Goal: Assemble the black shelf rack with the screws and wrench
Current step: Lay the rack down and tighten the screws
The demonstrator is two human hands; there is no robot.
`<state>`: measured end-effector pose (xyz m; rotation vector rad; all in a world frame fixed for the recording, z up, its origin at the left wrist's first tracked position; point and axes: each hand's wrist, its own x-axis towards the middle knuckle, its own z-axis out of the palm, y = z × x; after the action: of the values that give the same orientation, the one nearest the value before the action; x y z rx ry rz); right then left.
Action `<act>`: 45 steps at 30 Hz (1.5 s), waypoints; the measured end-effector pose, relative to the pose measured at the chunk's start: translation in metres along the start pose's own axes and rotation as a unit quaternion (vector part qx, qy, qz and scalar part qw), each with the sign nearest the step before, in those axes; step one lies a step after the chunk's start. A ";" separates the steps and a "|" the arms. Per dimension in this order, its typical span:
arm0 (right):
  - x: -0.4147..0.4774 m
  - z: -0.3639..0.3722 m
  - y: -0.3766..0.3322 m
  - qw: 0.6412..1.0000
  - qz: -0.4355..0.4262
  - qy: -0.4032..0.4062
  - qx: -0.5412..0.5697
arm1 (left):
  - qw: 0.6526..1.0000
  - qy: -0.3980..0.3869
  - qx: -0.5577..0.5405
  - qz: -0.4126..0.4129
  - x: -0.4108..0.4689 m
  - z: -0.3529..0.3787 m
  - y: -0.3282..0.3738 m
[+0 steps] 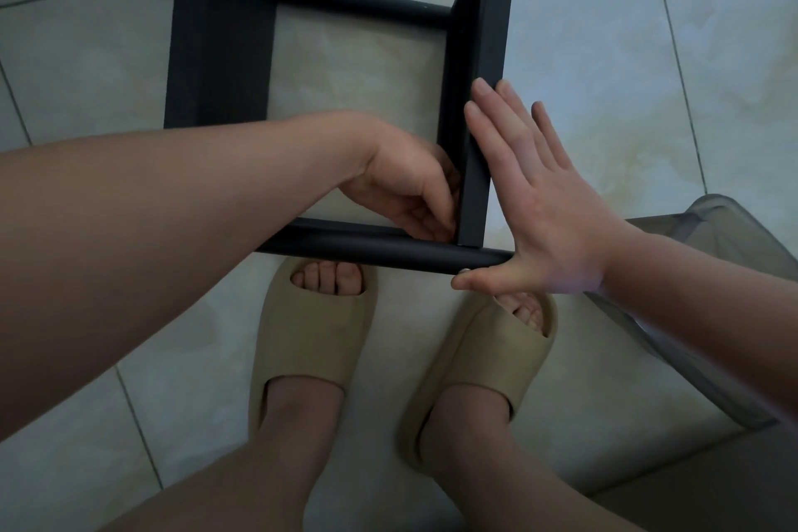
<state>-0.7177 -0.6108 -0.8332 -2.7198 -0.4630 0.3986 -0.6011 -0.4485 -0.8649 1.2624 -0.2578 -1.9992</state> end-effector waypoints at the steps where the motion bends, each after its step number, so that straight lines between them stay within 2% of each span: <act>1: 0.000 0.000 0.000 1.000 0.000 -0.001 -0.001 | 1.000 -0.002 0.015 -0.021 0.000 -0.002 0.003; 4: 0.000 -0.001 0.000 1.000 0.002 -0.002 -0.004 | 0.996 0.014 0.068 -0.062 0.001 -0.004 0.011; 7: 0.000 -0.001 0.000 1.000 0.001 -0.002 -0.006 | 0.994 0.025 0.084 -0.065 0.004 -0.002 0.013; 16: 0.000 0.000 0.000 1.000 0.000 -0.001 -0.002 | 0.999 0.023 0.008 0.037 0.001 0.003 -0.006; 21: 0.001 0.000 0.000 1.000 -0.001 -0.002 -0.004 | 0.998 0.013 -0.018 0.057 0.000 0.004 -0.013; 23: 0.000 0.000 0.000 1.000 -0.001 0.000 -0.004 | 0.999 0.001 0.002 0.043 0.000 0.002 -0.010; 28: 0.000 0.000 0.000 1.000 -0.001 -0.001 -0.004 | 0.988 0.028 0.148 -0.030 0.000 -0.009 0.012; 30: 0.000 0.000 0.000 1.000 0.001 -0.001 -0.002 | 0.983 0.022 0.174 -0.052 0.003 -0.009 0.018; 45: 0.000 0.000 -0.001 1.000 0.000 0.002 0.005 | 0.979 -0.008 0.154 -0.135 0.004 -0.012 0.025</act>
<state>-0.7177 -0.6102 -0.8331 -2.7104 -0.4579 0.3949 -0.5799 -0.4663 -0.8605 1.5424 -0.4396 -2.2641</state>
